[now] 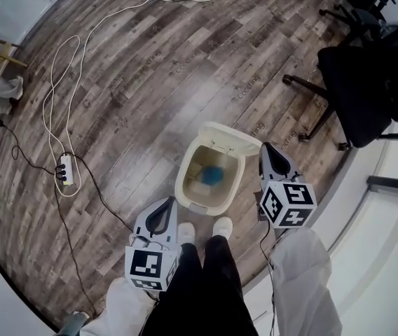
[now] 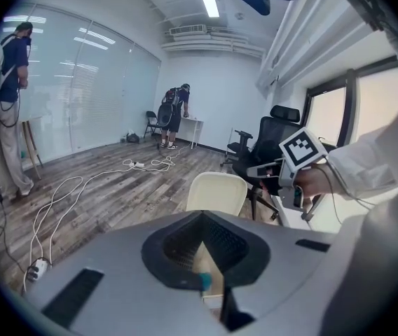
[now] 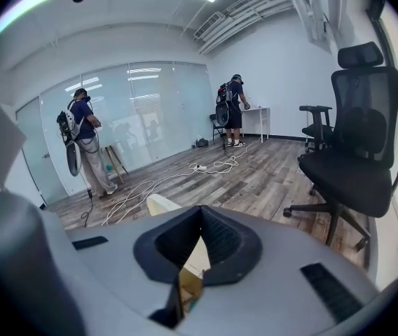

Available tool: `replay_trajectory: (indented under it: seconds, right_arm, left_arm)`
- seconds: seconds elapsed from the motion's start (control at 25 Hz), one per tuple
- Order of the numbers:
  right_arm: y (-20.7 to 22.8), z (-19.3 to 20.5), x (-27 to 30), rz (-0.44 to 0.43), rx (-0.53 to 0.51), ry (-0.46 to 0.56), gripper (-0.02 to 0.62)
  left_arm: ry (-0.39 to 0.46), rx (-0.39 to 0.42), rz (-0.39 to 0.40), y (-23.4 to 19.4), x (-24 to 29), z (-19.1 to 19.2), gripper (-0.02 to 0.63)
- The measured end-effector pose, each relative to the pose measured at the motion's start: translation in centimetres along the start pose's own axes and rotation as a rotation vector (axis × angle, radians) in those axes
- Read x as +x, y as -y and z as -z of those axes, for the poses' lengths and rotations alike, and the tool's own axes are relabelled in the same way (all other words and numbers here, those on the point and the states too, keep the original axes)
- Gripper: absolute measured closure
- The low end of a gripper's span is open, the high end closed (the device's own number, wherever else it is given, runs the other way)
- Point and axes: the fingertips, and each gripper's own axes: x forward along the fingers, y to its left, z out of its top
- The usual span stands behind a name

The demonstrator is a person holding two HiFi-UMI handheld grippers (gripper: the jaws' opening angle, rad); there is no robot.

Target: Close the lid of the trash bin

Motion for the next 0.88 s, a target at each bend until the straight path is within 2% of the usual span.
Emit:
replay_trajectory:
  seconds: [0.16,0.36,0.56,0.88]
  right_arm:
    - [1.4,-2.0,2.0,-0.005,0.013,-0.001,0.572]
    - [2.0,-4.2,5.4,-0.031,-0.107,-0.044,0.572]
    - [1.9,-2.2,6.6,-0.092,-0.199,-0.147,0.572]
    - [0.1,0.0,6.0,-0.158,-0.151,-0.186,0.572]
  left_arm:
    - [-0.005,-0.01,0.0,0.0,0.2,0.4,0.601]
    - [0.012,-0.009,-0.005,0.0,0.7,0.3,0.601]
    - [0.008,-0.008,-0.006,-0.1,0.7,0.7,0.601]
    - [0.0,-0.026,-0.018,-0.5,0.7,0.7,0.601]
